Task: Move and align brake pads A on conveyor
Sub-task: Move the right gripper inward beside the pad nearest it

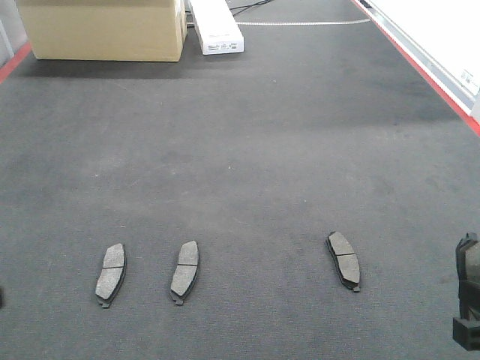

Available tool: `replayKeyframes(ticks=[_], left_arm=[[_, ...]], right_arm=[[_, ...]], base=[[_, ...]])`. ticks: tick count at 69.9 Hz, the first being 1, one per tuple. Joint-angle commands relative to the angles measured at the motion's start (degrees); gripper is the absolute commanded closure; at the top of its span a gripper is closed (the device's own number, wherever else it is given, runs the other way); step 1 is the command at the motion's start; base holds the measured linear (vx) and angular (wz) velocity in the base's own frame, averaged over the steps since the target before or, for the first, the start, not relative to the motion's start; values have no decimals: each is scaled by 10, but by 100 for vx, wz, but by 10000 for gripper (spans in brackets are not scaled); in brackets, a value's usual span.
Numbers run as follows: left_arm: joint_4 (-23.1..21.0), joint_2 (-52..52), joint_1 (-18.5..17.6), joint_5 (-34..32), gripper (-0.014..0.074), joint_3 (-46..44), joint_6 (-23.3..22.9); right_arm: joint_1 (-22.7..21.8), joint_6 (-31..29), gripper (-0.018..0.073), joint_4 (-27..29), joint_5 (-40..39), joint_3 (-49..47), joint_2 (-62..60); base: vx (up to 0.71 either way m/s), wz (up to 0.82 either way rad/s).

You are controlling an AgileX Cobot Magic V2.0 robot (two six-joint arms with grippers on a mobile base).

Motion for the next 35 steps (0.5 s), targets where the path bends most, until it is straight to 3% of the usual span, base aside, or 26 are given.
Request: replayKeyframes(ticks=[1,35], left_arm=[[8,-22,1,-31,604,-15,-2],[16,-37,1,-30,604,-15,-2]], right_arm=[[-3,-6,515,-4,-49,-18,-1],[-3,-6,515,-4,-49,-18,-1]], base=[[0,0],[0,0]])
